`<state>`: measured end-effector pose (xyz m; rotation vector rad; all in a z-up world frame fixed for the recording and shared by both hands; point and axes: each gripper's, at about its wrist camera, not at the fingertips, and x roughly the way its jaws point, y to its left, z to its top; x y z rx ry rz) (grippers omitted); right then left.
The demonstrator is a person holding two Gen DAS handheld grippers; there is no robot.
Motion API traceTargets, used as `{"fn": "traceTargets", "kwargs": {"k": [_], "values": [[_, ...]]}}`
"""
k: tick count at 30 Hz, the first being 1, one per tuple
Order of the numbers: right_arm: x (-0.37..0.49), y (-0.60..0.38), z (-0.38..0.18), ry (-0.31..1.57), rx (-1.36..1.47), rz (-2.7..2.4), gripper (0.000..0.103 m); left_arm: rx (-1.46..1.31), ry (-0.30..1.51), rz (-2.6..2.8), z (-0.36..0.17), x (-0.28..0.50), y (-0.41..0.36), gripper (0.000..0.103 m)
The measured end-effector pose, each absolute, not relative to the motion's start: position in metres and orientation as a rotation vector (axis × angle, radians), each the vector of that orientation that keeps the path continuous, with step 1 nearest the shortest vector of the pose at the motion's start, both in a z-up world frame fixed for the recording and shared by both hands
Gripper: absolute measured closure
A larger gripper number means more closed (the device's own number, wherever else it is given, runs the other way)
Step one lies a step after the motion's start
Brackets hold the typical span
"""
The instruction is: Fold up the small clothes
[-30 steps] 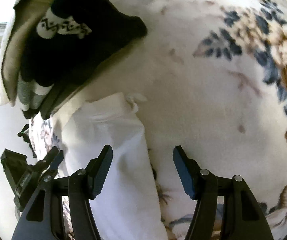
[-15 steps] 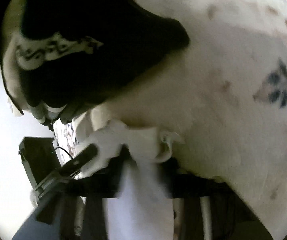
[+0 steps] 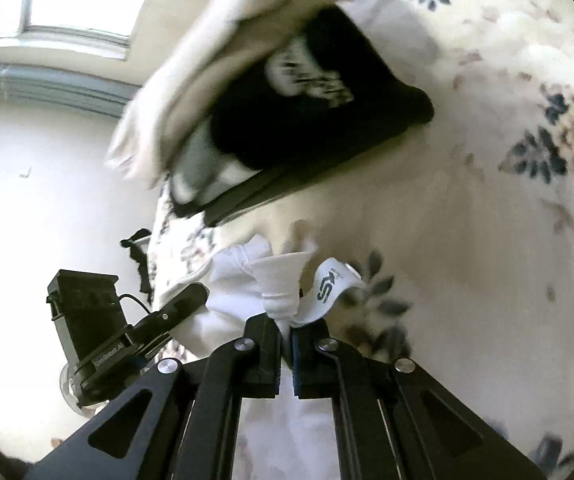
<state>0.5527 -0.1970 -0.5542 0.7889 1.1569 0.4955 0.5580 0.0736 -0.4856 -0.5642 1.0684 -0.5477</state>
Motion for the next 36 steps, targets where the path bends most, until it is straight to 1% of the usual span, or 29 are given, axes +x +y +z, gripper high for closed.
{"fn": "traceTargets", "kwargs": {"k": [4,8,11,13,14,15,16,17,18,19,20,21,22,25,27,28,30,34,35,36], "values": [[0.517,-0.187,-0.522,1.136,0.759,0.539,0.100,-0.586,1.066,-0.539,-0.464,0.514,0.080,0.098],[0.472,-0.185,-0.502,1.148,0.721,0.574,0.100,-0.591,1.102,-0.518,-0.460,0.469,0.078,0.098],[0.432,-0.179,-0.502,1.187,0.691,0.612,0.100,-0.600,1.152,-0.491,-0.469,0.430,0.082,0.097],[0.405,-0.176,-0.508,1.238,0.674,0.640,0.100,-0.612,1.223,-0.462,-0.484,0.401,0.086,0.095],[0.392,-0.174,-0.512,1.271,0.664,0.647,0.100,-0.616,1.259,-0.443,-0.491,0.389,0.088,0.088],[0.379,-0.172,-0.519,1.307,0.650,0.645,0.100,-0.624,1.308,-0.419,-0.501,0.374,0.091,0.077],[0.365,-0.171,-0.525,1.348,0.628,0.638,0.099,-0.630,1.346,-0.387,-0.510,0.358,0.096,0.070],[0.350,-0.169,-0.535,1.411,0.600,0.635,0.096,-0.636,1.372,-0.361,-0.516,0.345,0.102,0.054],[0.341,-0.167,-0.542,1.457,0.579,0.634,0.089,-0.655,1.399,-0.331,-0.522,0.330,0.110,0.049],[0.331,-0.165,-0.548,1.503,0.543,0.630,0.084,-0.673,1.420,-0.295,-0.527,0.317,0.118,0.048],[0.319,-0.166,-0.555,1.555,0.505,0.618,0.070,-0.682,1.438,-0.265,-0.528,0.308,0.124,0.048],[0.312,-0.168,-0.560,1.579,0.502,0.612,0.060,-0.706,1.456,-0.240,-0.529,0.299,0.133,0.048],[0.305,-0.172,-0.562,1.601,0.501,0.603,0.057,-0.727,1.457,-0.220,-0.527,0.292,0.140,0.048],[0.295,-0.194,-0.563,1.612,0.561,0.553,0.055,-0.763,1.416,-0.180,-0.513,0.289,0.156,0.046],[0.297,-0.208,-0.561,1.578,0.645,0.500,0.053,-0.780,1.366,-0.168,-0.505,0.306,0.159,0.040],[0.301,-0.214,-0.563,1.561,0.699,0.463,0.052,-0.793,1.351,-0.172,-0.505,0.314,0.159,0.039],[0.307,-0.223,-0.564,1.528,0.797,0.393,0.052,-0.792,1.341,-0.178,-0.513,0.337,0.153,0.039],[0.313,-0.215,-0.580,1.552,0.881,0.267,0.052,-0.779,1.374,-0.218,-0.543,0.377,0.129,0.039],[0.310,-0.211,-0.588,1.573,0.904,0.226,0.052,-0.770,1.381,-0.225,-0.546,0.377,0.128,0.041],[0.309,-0.208,-0.592,1.592,0.912,0.192,0.052,-0.755,1.376,-0.241,-0.548,0.379,0.122,0.050]]}}
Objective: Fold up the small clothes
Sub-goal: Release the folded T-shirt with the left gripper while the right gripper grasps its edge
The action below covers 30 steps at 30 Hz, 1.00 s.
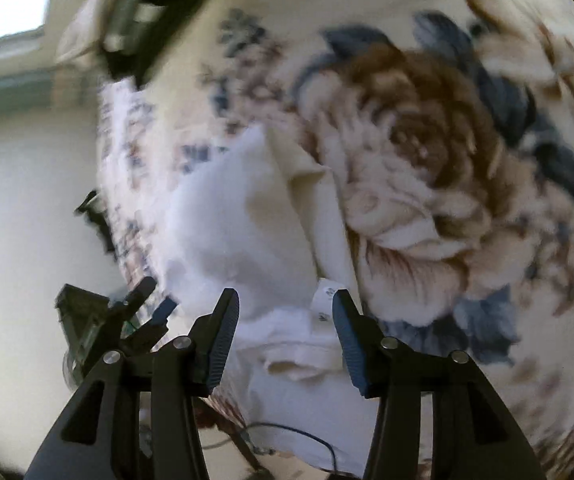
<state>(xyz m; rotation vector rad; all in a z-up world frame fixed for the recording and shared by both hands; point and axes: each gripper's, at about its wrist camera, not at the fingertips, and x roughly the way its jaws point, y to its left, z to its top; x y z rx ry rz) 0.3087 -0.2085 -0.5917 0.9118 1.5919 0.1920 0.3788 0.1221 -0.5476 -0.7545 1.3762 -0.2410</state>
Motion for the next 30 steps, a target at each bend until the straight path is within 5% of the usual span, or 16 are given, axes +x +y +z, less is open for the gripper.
{"fn": "traceTargets", "kwargs": {"k": [1,2,5,6,7,14,16,18,21,28,29,30], "values": [[0.305,-0.206,-0.597,1.603,0.922,0.171,0.052,-0.731,1.367,-0.256,-0.545,0.376,0.117,0.068],[0.301,-0.202,-0.600,1.621,0.918,0.145,0.052,-0.703,1.377,-0.266,-0.544,0.375,0.112,0.102],[0.289,-0.193,-0.611,1.646,0.893,0.105,0.054,-0.700,1.355,-0.284,-0.536,0.362,0.108,0.101],[0.287,-0.191,-0.612,1.631,0.880,0.086,0.083,-0.713,1.353,-0.280,-0.533,0.357,0.110,0.101],[0.283,-0.190,-0.609,1.624,0.870,0.058,0.094,-0.735,1.344,-0.270,-0.528,0.351,0.114,0.101],[0.259,-0.198,-0.597,1.674,0.833,0.028,0.096,-0.753,1.432,-0.256,-0.529,0.326,0.124,0.097],[0.254,-0.212,-0.594,1.685,0.902,0.037,0.094,-0.691,1.440,-0.241,-0.520,0.327,0.128,0.079],[0.260,-0.226,-0.583,1.631,0.963,0.049,0.080,-0.641,1.398,-0.251,-0.509,0.336,0.132,0.045],[0.280,-0.246,-0.571,1.490,1.067,0.059,0.057,-0.635,1.332,-0.277,-0.505,0.363,0.133,0.043],[0.364,-0.241,-0.616,1.421,1.277,0.118,0.056,-0.691,1.351,-0.364,-0.555,0.452,0.109,0.044],[0.373,-0.238,-0.625,1.431,1.310,0.128,0.059,-0.697,1.368,-0.379,-0.563,0.460,0.104,0.045],[0.382,-0.235,-0.630,1.426,1.311,0.118,0.082,-0.678,1.393,-0.376,-0.571,0.467,0.099,0.052]]}}
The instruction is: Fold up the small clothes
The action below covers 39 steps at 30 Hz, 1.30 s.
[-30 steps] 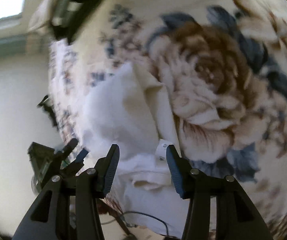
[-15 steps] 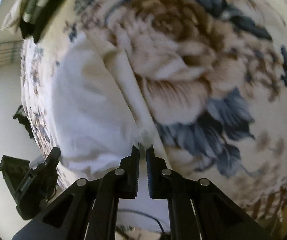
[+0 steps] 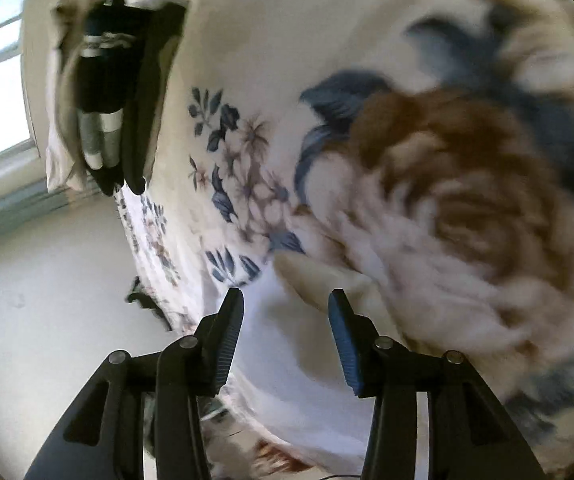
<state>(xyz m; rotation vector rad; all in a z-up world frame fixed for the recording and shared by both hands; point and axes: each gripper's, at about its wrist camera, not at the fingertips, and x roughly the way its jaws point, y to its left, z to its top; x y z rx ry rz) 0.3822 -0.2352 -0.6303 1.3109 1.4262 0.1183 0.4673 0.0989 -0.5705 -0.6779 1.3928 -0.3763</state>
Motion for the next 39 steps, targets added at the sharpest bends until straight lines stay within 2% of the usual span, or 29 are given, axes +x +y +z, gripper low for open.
{"fn": "traceTargets", "kwargs": {"k": [1,2,6,9,10,11,12,13,14,15,17,19,21,23,27,28,30,31,39], "values": [[0.388,-0.233,-0.631,1.422,1.292,0.117,0.094,-0.672,1.400,-0.393,-0.574,0.471,0.095,0.064],[0.394,-0.232,-0.629,1.418,1.252,0.095,0.098,-0.663,1.407,-0.403,-0.579,0.475,0.091,0.092],[0.418,-0.235,-0.633,1.388,1.133,-0.016,0.102,-0.644,1.429,-0.369,-0.589,0.482,0.090,0.091],[0.438,-0.245,-0.632,1.411,1.057,-0.057,0.102,-0.631,1.427,-0.354,-0.575,0.481,0.096,0.090],[0.440,-0.248,-0.625,1.403,1.066,-0.050,0.101,-0.603,1.407,-0.354,-0.564,0.478,0.098,0.089],[0.440,-0.250,-0.613,1.369,1.095,0.006,0.101,-0.572,1.383,-0.353,-0.553,0.475,0.098,0.082],[0.439,-0.248,-0.604,1.349,1.119,0.060,0.101,-0.545,1.351,-0.357,-0.539,0.469,0.099,0.067],[0.437,-0.242,-0.594,1.328,1.165,0.153,0.100,-0.540,1.321,-0.361,-0.527,0.464,0.100,0.057],[0.435,-0.231,-0.589,1.333,1.208,0.249,0.094,-0.549,1.289,-0.373,-0.517,0.459,0.101,0.039],[0.431,-0.222,-0.589,1.352,1.228,0.309,0.083,-0.569,1.254,-0.400,-0.510,0.452,0.100,0.035],[0.425,-0.196,-0.599,1.414,1.253,0.419,0.073,-0.568,1.252,-0.430,-0.512,0.446,0.093,0.035],[0.420,-0.183,-0.621,1.488,1.220,0.404,0.073,-0.533,1.304,-0.394,-0.532,0.446,0.088,0.035],[0.417,-0.187,-0.646,1.513,1.228,0.311,0.076,-0.532,1.363,-0.354,-0.560,0.444,0.088,0.035],[0.418,-0.197,-0.660,1.500,1.272,0.252,0.084,-0.560,1.399,-0.347,-0.579,0.439,0.093,0.035],[0.425,-0.205,-0.634,1.462,1.159,0.218,0.084,-0.603,1.378,-0.334,-0.563,0.424,0.109,0.035],[0.422,-0.208,-0.621,1.451,1.115,0.221,0.081,-0.604,1.365,-0.332,-0.555,0.418,0.111,0.035],[0.415,-0.206,-0.597,1.444,1.003,0.216,0.068,-0.568,1.347,-0.310,-0.541,0.403,0.113,0.035],[0.406,-0.205,-0.593,1.456,0.961,0.211,0.067,-0.533,1.347,-0.298,-0.540,0.397,0.111,0.035],[0.305,-0.181,-0.625,1.700,0.617,0.126,0.066,-0.307,1.467,-0.201,-0.569,0.332,0.105,0.035]]}}
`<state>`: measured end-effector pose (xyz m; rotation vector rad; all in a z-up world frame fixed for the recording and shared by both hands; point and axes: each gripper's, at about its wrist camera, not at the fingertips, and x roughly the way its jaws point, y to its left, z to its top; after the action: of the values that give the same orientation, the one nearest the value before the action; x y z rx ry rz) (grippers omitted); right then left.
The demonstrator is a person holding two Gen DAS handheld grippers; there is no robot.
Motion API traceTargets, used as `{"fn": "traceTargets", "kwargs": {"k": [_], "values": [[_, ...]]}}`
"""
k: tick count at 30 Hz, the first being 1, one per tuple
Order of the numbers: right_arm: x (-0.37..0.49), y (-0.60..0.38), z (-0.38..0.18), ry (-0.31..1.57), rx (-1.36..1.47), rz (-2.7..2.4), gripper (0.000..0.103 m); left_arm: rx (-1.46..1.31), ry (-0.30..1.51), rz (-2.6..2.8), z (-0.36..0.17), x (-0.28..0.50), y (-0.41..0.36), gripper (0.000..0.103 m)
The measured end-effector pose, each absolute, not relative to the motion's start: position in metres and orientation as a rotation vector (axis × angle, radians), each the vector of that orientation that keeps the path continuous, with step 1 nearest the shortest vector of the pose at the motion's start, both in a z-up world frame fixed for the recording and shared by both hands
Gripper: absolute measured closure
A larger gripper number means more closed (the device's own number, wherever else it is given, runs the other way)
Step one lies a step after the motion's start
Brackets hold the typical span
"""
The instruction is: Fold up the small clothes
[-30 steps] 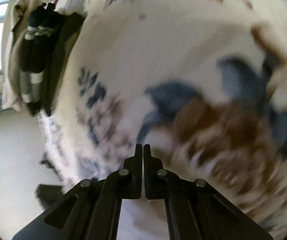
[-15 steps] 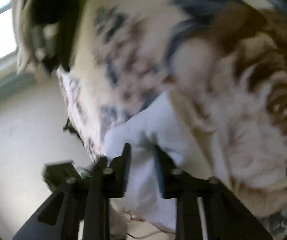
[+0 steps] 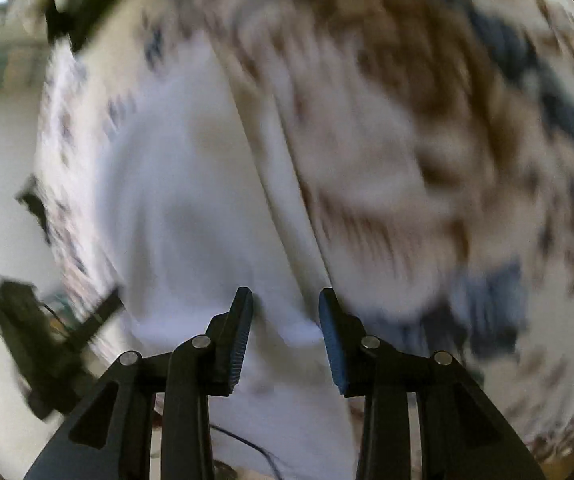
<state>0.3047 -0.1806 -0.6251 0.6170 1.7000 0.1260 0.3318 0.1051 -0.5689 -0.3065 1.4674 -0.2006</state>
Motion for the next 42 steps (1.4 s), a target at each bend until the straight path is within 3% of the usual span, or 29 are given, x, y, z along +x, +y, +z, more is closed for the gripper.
{"fn": "traceTargets", "kwargs": {"k": [5,13,21,26,28,29,30,31,32,42], "values": [[0.284,-0.168,-0.621,1.725,0.532,0.139,0.066,-0.393,1.460,-0.197,-0.558,0.314,0.113,0.035],[0.233,-0.213,-0.606,1.729,0.772,0.153,0.062,-0.490,1.477,-0.178,-0.524,0.235,0.148,0.035],[0.131,-0.218,-0.640,1.861,0.942,0.203,0.061,-0.605,1.649,-0.174,-0.578,0.148,0.156,0.035],[0.104,-0.203,-0.672,1.890,1.104,0.253,0.057,-0.599,1.597,-0.206,-0.589,0.133,0.142,0.037],[0.098,-0.199,-0.679,1.872,1.186,0.237,0.057,-0.596,1.572,-0.183,-0.586,0.132,0.142,0.061],[0.096,-0.196,-0.679,1.855,1.204,0.241,0.060,-0.596,1.569,-0.177,-0.583,0.132,0.142,0.094],[0.094,-0.199,-0.677,1.844,1.204,0.238,0.080,-0.621,1.560,-0.182,-0.580,0.130,0.144,0.097],[0.094,-0.198,-0.673,1.825,1.213,0.250,0.092,-0.632,1.554,-0.179,-0.576,0.128,0.146,0.097],[0.093,-0.194,-0.669,1.811,1.213,0.258,0.096,-0.636,1.548,-0.179,-0.570,0.125,0.147,0.098],[0.119,-0.197,-0.585,1.658,1.259,0.351,0.099,-0.819,1.356,-0.270,-0.477,0.156,0.155,0.098]]}}
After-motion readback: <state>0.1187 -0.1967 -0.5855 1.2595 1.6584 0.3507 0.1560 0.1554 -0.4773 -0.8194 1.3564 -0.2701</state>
